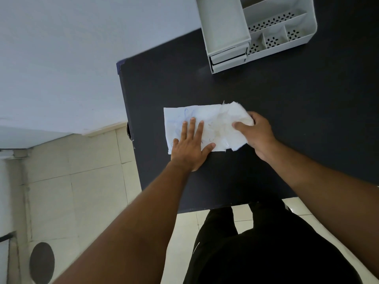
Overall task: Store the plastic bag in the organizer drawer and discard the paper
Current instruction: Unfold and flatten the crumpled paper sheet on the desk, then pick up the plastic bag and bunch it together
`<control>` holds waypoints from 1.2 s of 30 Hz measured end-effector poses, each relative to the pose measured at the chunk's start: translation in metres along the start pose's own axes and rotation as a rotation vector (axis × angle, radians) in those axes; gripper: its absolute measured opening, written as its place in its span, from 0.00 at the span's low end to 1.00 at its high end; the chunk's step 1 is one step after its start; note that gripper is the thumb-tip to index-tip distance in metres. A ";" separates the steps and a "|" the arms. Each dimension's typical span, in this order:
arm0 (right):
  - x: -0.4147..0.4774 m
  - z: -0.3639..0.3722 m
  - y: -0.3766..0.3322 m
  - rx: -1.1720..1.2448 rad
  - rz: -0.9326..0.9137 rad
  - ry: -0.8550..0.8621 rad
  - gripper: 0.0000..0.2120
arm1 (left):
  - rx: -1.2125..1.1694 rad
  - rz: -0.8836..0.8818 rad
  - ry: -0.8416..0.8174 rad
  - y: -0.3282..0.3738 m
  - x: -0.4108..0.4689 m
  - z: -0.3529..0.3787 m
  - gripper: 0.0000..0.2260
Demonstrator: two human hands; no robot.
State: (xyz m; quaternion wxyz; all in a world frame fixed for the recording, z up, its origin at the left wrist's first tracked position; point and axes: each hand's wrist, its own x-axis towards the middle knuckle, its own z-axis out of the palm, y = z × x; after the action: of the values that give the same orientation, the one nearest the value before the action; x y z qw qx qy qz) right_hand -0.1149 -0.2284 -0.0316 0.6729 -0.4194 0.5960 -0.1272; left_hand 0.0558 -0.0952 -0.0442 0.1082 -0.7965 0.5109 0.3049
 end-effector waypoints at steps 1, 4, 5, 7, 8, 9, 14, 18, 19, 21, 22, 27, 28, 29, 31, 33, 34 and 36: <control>0.000 -0.001 0.000 0.030 0.015 -0.023 0.20 | 0.011 -0.004 -0.001 -0.001 0.001 0.000 0.37; 0.001 -0.005 0.001 0.002 0.085 -0.150 0.25 | 0.041 -0.022 -0.012 0.002 0.002 -0.001 0.37; 0.002 -0.006 0.003 -0.039 0.098 -0.176 0.24 | 0.045 -0.031 -0.015 0.003 0.002 -0.001 0.37; 0.003 -0.006 0.004 -0.112 0.078 -0.164 0.21 | 0.039 -0.049 -0.014 0.006 0.002 0.000 0.37; 0.003 -0.005 0.005 -0.128 0.046 -0.135 0.21 | 0.028 -0.058 -0.014 0.008 0.003 0.000 0.37; 0.004 -0.004 0.006 -0.136 0.008 -0.093 0.20 | 0.015 -0.066 -0.015 0.009 0.004 0.001 0.37; -0.002 0.005 0.009 -0.052 -0.043 0.154 0.20 | -0.046 -0.090 -0.018 0.015 0.005 0.001 0.37; -0.006 -0.001 0.013 0.080 0.049 0.073 0.28 | -0.055 -0.080 -0.015 0.011 0.004 0.001 0.38; -0.007 -0.002 0.012 0.083 0.069 0.020 0.29 | -0.064 -0.079 -0.015 0.011 0.004 0.001 0.38; -0.007 -0.001 0.012 0.051 0.079 -0.046 0.29 | -0.084 -0.084 -0.015 0.012 0.004 0.001 0.38; -0.006 -0.001 0.013 0.021 0.065 -0.034 0.28 | -0.086 -0.084 -0.016 0.012 0.004 0.000 0.38; -0.001 -0.004 0.010 0.009 0.005 0.169 0.22 | -0.085 -0.090 -0.021 0.007 0.004 0.000 0.37; 0.000 -0.006 0.011 0.029 0.003 0.153 0.23 | -0.082 -0.090 -0.022 0.007 0.004 0.000 0.37; 0.000 -0.008 0.011 0.044 0.004 0.123 0.24 | -0.083 -0.090 -0.022 0.008 0.004 0.001 0.36; 0.000 -0.009 0.011 0.042 0.025 0.053 0.27 | -0.079 -0.095 -0.022 0.011 0.005 0.001 0.36; -0.001 -0.010 0.010 -0.012 0.028 0.036 0.26 | -0.073 -0.108 -0.026 0.012 0.004 0.000 0.35; -0.002 -0.010 0.011 -0.046 0.007 0.063 0.24 | -0.076 -0.114 -0.029 0.013 0.004 -0.001 0.35; -0.002 -0.012 0.011 -0.059 -0.036 0.164 0.21 | -0.082 -0.124 -0.025 0.014 0.004 -0.001 0.34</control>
State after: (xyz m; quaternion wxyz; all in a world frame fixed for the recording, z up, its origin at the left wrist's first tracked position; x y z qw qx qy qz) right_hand -0.1298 -0.2251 -0.0369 0.6067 -0.4379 0.6449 -0.1557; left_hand 0.0454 -0.1051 -0.0442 0.1004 -0.8264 0.4463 0.3283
